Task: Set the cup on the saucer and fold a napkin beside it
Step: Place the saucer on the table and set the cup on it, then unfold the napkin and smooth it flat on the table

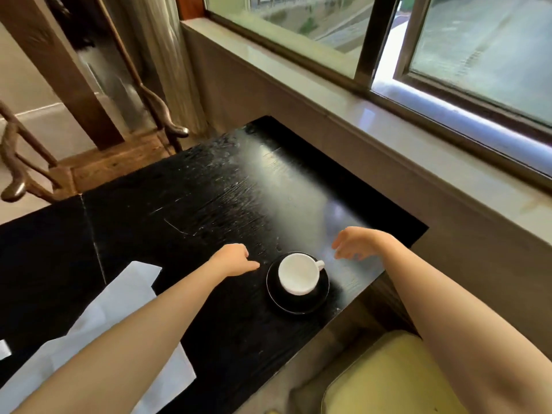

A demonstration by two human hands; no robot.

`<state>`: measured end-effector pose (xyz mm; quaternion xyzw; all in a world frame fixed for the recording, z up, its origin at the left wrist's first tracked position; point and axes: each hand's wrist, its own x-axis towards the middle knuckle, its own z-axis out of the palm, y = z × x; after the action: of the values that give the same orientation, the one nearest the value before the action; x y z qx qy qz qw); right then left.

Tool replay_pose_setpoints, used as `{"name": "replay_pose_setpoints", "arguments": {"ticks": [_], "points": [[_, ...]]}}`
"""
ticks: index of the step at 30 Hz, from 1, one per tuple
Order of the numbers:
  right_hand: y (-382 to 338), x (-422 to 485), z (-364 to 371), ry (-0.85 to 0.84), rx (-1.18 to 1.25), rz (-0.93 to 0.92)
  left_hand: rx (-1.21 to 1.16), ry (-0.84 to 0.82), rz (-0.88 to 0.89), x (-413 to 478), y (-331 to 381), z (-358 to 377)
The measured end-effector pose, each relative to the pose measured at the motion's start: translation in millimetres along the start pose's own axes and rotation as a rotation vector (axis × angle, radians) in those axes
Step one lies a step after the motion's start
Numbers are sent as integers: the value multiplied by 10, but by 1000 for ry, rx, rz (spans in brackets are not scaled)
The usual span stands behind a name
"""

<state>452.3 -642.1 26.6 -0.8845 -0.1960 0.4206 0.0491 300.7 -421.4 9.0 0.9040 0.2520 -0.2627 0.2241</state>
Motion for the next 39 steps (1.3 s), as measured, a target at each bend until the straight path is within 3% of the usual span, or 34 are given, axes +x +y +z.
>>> {"name": "replay_pose_setpoints", "arguments": {"ticks": [10,17,25,31,37,39], "points": [[-1545,-319,21,4,-166,-67,126,-14,2,-509,-1040,-626],[-2813,-502,670,12,-382,-128,53,4,-46,-934,-2364,-766],[-3919,-215,1712,93,-431,-303,-9,-29,-184,-1430,-3837,-668],[-4262,-142,2404,20,-458,-317,-127,-54,-256,-1696,-4499,-378],[-4079,-18,3032,63,-536,-390,-423,-25,-367,-1876,-4814,434],[-4003,13,3206,53,-554,-432,-422,1,-409,-1903,-4850,710]]}}
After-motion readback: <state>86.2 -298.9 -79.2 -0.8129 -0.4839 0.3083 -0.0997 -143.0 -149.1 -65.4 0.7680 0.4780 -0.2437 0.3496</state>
